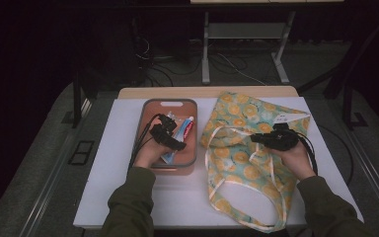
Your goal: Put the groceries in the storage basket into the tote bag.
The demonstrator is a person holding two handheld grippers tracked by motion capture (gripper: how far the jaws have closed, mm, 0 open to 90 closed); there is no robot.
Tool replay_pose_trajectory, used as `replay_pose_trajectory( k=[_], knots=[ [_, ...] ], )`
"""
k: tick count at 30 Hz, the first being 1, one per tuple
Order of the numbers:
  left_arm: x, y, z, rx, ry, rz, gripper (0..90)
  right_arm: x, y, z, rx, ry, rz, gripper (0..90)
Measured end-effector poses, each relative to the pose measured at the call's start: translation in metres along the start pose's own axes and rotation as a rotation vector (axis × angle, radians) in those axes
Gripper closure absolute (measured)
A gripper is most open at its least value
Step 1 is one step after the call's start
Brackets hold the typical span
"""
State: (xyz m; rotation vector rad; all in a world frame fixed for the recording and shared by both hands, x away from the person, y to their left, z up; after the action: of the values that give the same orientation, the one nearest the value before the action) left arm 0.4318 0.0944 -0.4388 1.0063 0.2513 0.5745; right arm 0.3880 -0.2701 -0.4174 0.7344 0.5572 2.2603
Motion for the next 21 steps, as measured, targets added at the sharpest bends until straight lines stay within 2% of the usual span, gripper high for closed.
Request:
replay_pose_trajectory(
  k=[2,6,9,11,15,18,21],
  knots=[
    [0.000,-0.002,-0.001,0.021,0.003,-0.016,32.2,0.000,0.000,0.000,0.003,0.002,-0.002,89.0],
    [0.002,-0.001,-0.002,0.026,0.038,-0.011,38.2,0.000,0.000,0.000,0.002,0.003,-0.003,89.0],
    [0.003,0.001,-0.003,0.037,0.059,0.007,48.7,0.000,0.000,0.000,-0.001,0.005,-0.002,89.0],
    [0.003,0.002,-0.003,0.043,0.070,0.016,52.1,0.000,0.000,-0.001,0.000,0.008,-0.003,89.0],
    [0.004,0.005,-0.003,0.040,0.105,0.025,61.2,0.000,0.000,-0.001,0.000,0.007,-0.003,89.0],
    [0.004,0.008,-0.002,0.021,0.111,0.034,71.5,0.000,0.000,-0.001,0.001,0.008,-0.004,89.0],
    [0.005,0.011,-0.001,0.017,0.142,0.041,74.5,0.000,0.000,-0.001,-0.001,0.009,-0.006,89.0]
  ],
)
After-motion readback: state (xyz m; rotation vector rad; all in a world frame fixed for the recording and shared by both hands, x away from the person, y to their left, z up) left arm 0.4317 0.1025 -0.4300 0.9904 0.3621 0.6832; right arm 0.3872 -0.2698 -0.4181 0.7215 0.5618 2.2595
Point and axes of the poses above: each handheld gripper's, and its own axes: y roughly backward along the jaws, z roughly out of its top, x roughly to its left, the point moved 2 cm from there along -y, roughly forward along the jaws, and after that the axes turned 11 degrees about -y, right-handed, at the moved point
